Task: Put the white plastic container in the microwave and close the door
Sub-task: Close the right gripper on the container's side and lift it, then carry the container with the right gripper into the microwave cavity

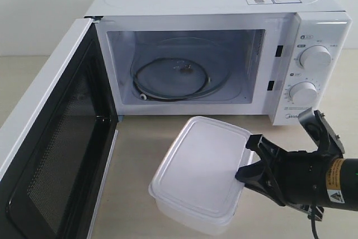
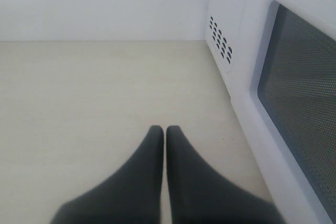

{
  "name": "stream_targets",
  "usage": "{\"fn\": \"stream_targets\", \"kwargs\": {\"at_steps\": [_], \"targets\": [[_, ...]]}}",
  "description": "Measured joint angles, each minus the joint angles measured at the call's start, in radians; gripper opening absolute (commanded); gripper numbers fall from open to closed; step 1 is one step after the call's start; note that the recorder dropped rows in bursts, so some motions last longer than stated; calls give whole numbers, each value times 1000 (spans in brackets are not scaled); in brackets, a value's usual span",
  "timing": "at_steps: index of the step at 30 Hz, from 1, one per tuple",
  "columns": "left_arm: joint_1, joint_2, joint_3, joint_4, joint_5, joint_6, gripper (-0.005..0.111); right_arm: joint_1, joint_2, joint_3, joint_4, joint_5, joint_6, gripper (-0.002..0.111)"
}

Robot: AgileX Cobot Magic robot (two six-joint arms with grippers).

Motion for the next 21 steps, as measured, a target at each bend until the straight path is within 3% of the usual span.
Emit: {"fn": "stream_targets", "kwargs": {"at_steps": [11, 21], "targets": [[0, 0, 0, 0, 0, 0, 4, 0, 0, 0, -16, -189, -49, 0], [0, 0, 0, 0, 0, 0, 4, 0, 0, 0, 57, -227, -126, 0]]}}
